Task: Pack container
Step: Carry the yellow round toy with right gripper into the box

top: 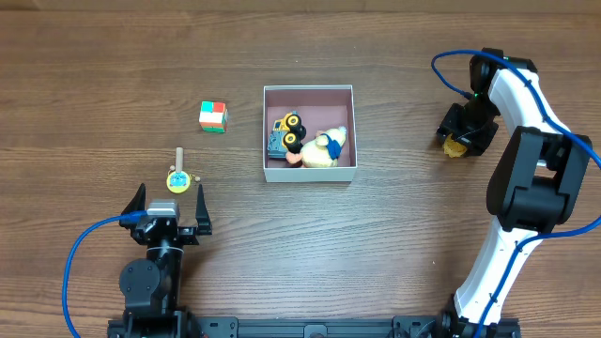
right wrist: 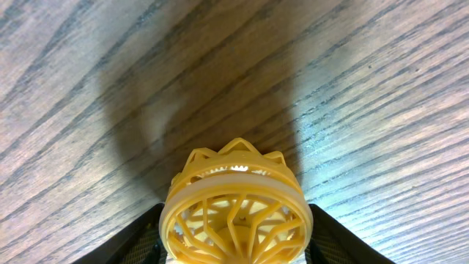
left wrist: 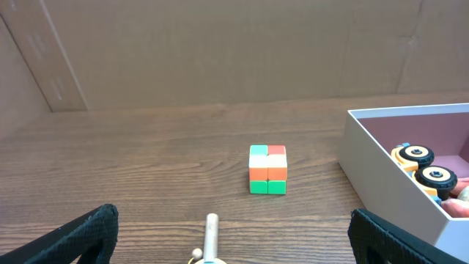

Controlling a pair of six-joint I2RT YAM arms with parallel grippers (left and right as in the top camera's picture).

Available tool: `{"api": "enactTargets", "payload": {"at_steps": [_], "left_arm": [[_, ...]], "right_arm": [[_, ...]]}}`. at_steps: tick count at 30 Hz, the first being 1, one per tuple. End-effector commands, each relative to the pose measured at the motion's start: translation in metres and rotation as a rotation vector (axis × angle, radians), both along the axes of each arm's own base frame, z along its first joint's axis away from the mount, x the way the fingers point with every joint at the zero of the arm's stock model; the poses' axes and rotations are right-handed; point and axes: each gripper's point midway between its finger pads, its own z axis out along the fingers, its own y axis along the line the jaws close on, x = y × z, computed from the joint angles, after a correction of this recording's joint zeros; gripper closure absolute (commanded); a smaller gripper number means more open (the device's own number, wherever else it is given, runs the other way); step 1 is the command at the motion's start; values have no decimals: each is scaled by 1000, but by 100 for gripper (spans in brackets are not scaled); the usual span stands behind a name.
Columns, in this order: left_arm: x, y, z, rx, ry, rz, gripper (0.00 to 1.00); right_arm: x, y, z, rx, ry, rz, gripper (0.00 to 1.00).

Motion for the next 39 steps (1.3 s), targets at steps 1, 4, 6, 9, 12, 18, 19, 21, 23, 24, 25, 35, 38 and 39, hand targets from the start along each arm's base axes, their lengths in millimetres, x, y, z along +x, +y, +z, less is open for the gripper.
{"api": "enactTargets", "payload": {"at_steps": [1,4,6,9,12,18,19,21,23,24,25,35,38,39], "left_arm": [[0,1,0,9,-6,1,0],[0,1,0,9,-6,1,0],[0,1,0,9,-6,1,0],[0,1,0,9,-6,1,0],[0,1,0,9,-6,1,0],[0,1,0,9,-6,1,0],[0,1,0,9,-6,1,0],[0,1,0,9,-6,1,0],[0,1,0,9,-6,1,0],[0,1,0,9,-6,1,0],[0,1,0,9,-6,1,0],[0,1,0,9,-6,1,0],[0,1,0,9,-6,1,0],[0,1,0,9,-6,1,0]], "right_arm": [[11,-2,14,-17,-48,1,46],[11,-2,14,-18,-48,1,48],[11,-2,14,-18,-49,1,48],[11,-2,14,-18,-49,1,49],[11,-1,15,-14,-49,1,49],[22,9,51,10,-69,16,49],[26,14,66,8,-82,29,49],[31,23,86,7,-103,52,49],[35,39,107,7,-125,88,49],[36,47,115,7,-132,109,49],[36,60,124,9,-138,137,49],[27,199,142,36,-207,454,48],[22,226,142,45,-227,515,48],[21,235,142,48,-236,526,48]]}}
